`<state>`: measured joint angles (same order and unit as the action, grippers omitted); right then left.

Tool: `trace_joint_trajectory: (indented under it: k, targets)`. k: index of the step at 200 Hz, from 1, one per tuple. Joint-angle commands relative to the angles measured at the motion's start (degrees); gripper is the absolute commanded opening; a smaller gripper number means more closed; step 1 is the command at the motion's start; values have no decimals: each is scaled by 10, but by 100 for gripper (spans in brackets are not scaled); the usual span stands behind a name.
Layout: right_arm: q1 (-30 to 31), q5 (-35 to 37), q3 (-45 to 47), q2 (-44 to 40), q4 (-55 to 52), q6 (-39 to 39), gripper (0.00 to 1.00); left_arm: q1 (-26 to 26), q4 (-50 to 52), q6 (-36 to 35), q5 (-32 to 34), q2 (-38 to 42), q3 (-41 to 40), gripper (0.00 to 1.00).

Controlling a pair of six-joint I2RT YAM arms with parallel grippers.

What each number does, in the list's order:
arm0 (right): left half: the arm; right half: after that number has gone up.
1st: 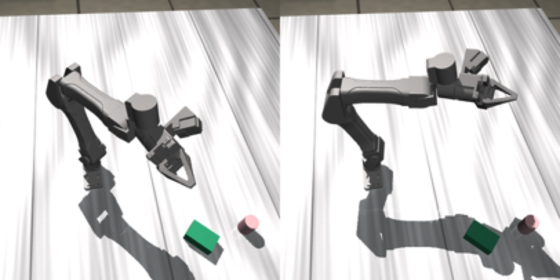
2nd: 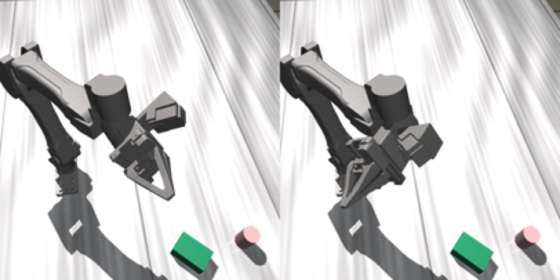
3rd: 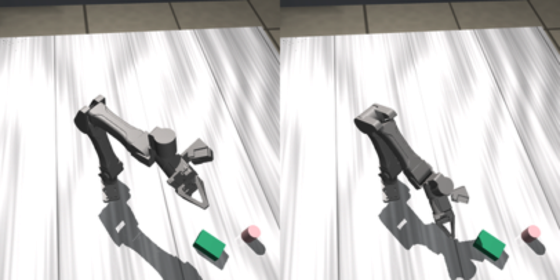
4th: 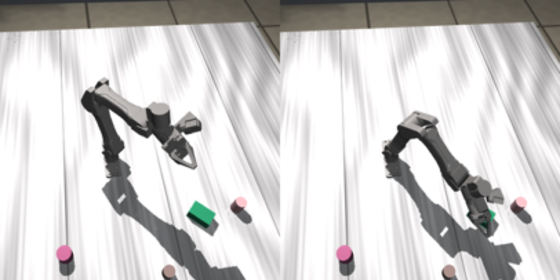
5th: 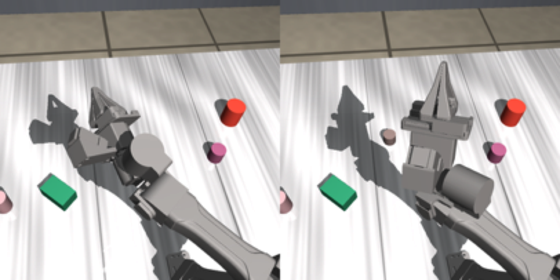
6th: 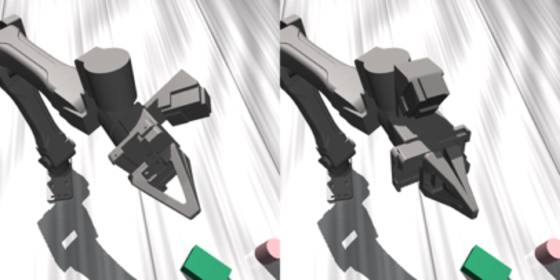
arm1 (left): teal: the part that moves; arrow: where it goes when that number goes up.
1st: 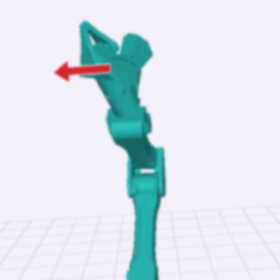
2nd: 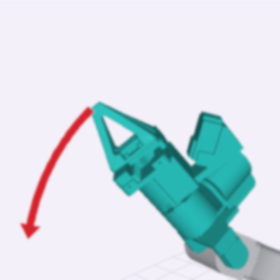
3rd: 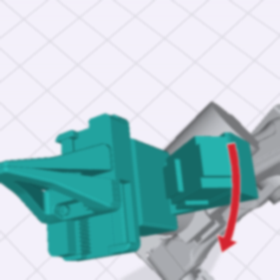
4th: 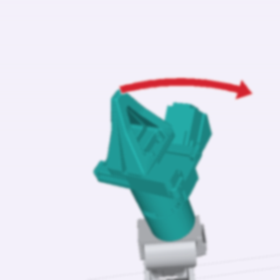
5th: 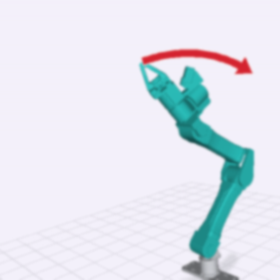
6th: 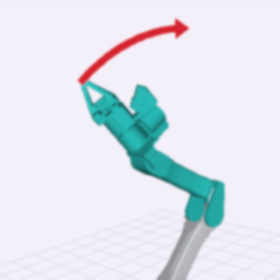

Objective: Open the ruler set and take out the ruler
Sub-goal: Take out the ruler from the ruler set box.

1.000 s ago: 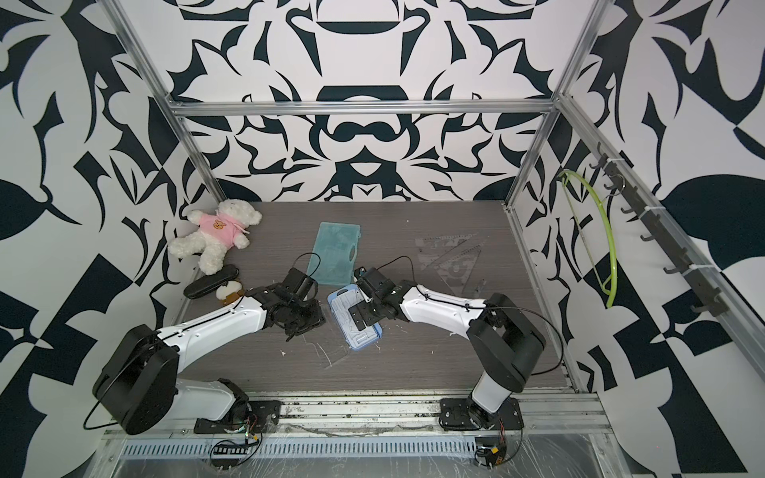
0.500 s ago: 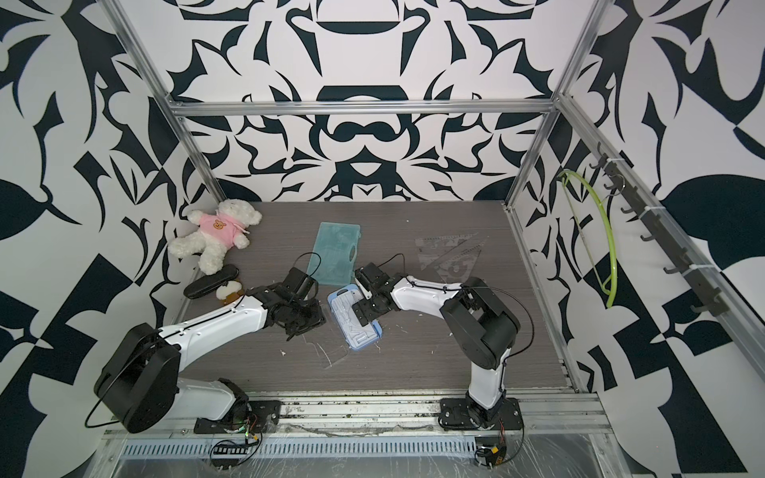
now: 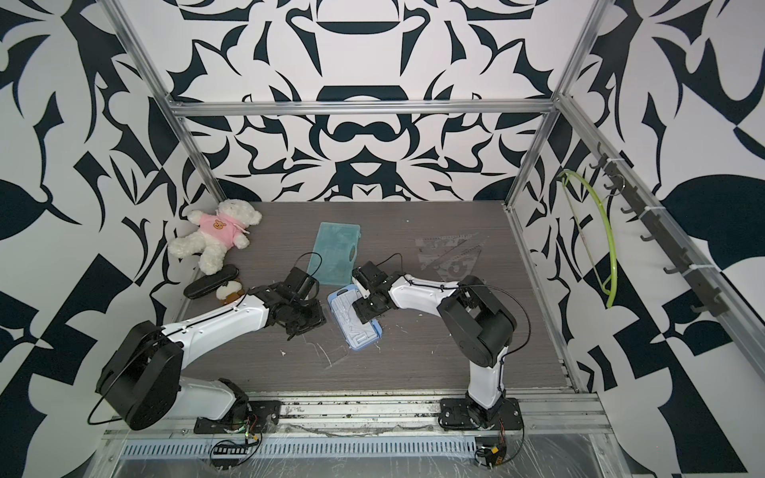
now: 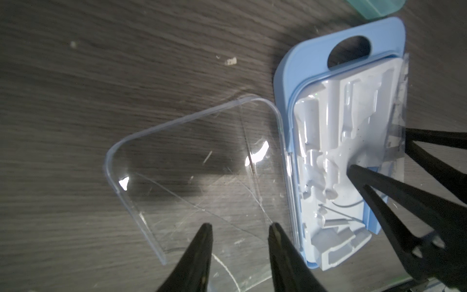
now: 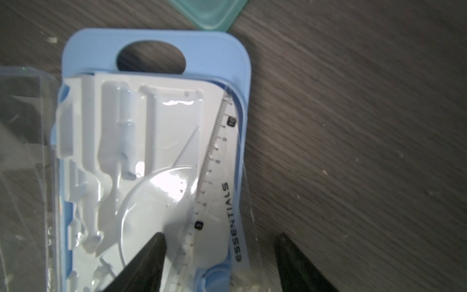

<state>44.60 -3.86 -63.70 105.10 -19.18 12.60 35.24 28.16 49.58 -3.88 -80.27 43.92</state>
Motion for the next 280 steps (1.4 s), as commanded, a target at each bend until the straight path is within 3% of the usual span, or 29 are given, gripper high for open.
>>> trace_joint_trajectory:
  k: [1,65,110,198,280]
  targets:
    - [-2,0,-18,-5,-2,-2,63,-2,10,-6,1,-5,16,41]
    - [-3,9,-20,-7,-4,-1,47,-3,9,-6,2,-7,15,41]
    - [-2,13,-27,-14,-9,1,46,-2,8,-6,2,-8,15,42]
    - [-5,21,-29,-19,-12,10,34,-3,8,-7,2,-9,15,42]
    - [-24,40,-8,-50,-9,32,34,-2,8,-7,2,-9,15,42]
